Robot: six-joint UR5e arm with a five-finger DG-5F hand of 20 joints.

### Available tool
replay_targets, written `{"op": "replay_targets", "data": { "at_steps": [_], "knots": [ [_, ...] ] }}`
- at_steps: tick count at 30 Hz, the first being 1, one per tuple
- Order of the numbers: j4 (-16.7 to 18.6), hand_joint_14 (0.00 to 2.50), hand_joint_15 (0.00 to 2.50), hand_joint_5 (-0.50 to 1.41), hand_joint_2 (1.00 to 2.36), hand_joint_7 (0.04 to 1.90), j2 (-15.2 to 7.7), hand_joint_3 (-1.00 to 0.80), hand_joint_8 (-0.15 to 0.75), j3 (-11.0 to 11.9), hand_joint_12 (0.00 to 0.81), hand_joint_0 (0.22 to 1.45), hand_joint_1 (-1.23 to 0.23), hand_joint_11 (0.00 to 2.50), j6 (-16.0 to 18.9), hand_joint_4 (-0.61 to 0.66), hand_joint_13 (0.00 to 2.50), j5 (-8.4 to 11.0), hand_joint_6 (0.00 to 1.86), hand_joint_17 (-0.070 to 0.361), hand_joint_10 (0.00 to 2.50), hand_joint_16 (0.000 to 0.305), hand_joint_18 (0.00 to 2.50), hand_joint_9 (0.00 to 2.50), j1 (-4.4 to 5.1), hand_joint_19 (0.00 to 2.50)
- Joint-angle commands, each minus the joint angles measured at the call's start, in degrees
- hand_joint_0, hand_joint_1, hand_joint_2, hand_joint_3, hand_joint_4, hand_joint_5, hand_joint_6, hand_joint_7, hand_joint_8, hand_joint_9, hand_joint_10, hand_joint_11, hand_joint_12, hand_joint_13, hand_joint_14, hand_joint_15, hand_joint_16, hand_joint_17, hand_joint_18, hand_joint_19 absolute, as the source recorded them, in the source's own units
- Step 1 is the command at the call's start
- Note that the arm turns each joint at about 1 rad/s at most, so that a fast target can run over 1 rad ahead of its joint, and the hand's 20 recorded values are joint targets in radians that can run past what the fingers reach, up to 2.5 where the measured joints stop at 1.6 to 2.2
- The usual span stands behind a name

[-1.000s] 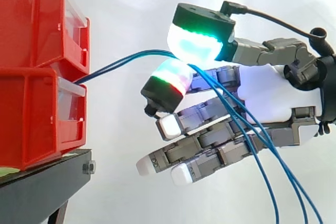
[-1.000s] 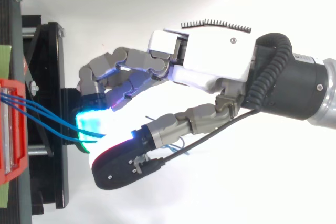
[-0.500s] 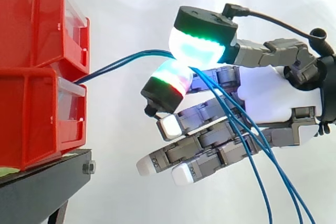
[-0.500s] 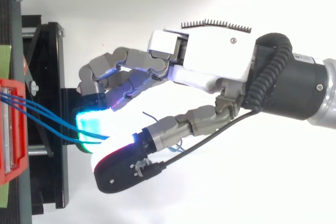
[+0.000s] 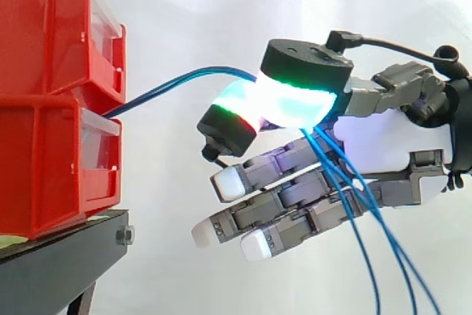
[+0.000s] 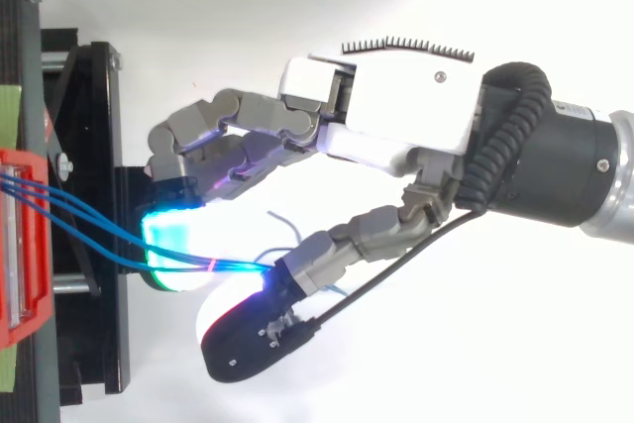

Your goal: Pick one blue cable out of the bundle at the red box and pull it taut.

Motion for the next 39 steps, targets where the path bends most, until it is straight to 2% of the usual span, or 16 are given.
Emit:
{"op": "replay_targets", "data": {
  "at_steps": [1, 5, 8, 11, 15, 19, 30, 39],
  "knots": [
    [0.0, 0.00, 0.05, -0.21, 1.00, 1.20, 0.0, -0.50, 0.280, -0.1, 0.422, 0.65, -1.01, 0.76, 0.0, -0.10, 0.34, 0.00, 0.79, 0.137, 0.02, 0.061, 0.55, 0.58, 0.00, 0.24],
    [0.0, 0.00, 0.07, -0.22, 1.00, 1.17, 0.0, -0.50, 0.292, 0.0, 0.439, 0.53, -0.98, 0.76, 0.0, -0.04, 0.33, 0.00, 0.79, 0.144, 0.02, 0.064, 0.53, 0.57, 0.00, 0.27],
    [0.0, 0.00, 0.09, -0.21, 1.00, 1.14, 0.0, -0.50, 0.327, 0.0, 0.472, 0.46, -0.90, 0.78, 0.0, 0.00, 0.36, 0.00, 0.79, 0.156, 0.02, 0.069, 0.55, 0.61, 0.00, 0.29],
    [0.0, 0.00, 0.10, -0.19, 1.00, 1.14, 0.0, -0.50, 0.345, 0.0, 0.487, 0.44, -0.78, 0.76, 0.0, 0.00, 0.39, 0.00, 0.78, 0.162, 0.02, 0.072, 0.57, 0.67, 0.00, 0.31],
    [0.0, 0.00, 0.11, -0.16, 1.00, 1.16, 0.0, -0.50, 0.337, 0.0, 0.468, 0.49, -0.68, 0.74, 0.0, 0.00, 0.39, 0.00, 0.73, 0.153, 0.01, 0.068, 0.55, 0.71, 0.00, 0.34],
    [0.0, 0.00, 0.11, -0.15, 1.00, 1.25, 0.0, -0.49, 0.327, 0.0, 0.448, 0.55, -0.72, 0.75, 0.0, -0.03, 0.39, 0.00, 0.72, 0.143, 0.02, 0.063, 0.52, 0.72, 0.00, 0.36],
    [0.0, 0.00, 0.12, -0.17, 1.02, 1.34, 0.0, -0.20, 0.324, 0.0, 0.443, 0.59, -0.81, 0.78, 0.0, -0.04, 0.42, 0.00, 0.76, 0.141, 0.02, 0.063, 0.55, 0.73, 0.00, 0.35],
    [0.0, 0.00, 0.11, -0.19, 1.02, 1.18, 0.0, -0.17, 0.312, 0.0, 0.440, 0.68, -0.91, 0.79, 0.0, -0.09, 0.43, 0.00, 0.81, 0.139, 0.02, 0.062, 0.57, 0.71, 0.00, 0.31]
  ]
}}
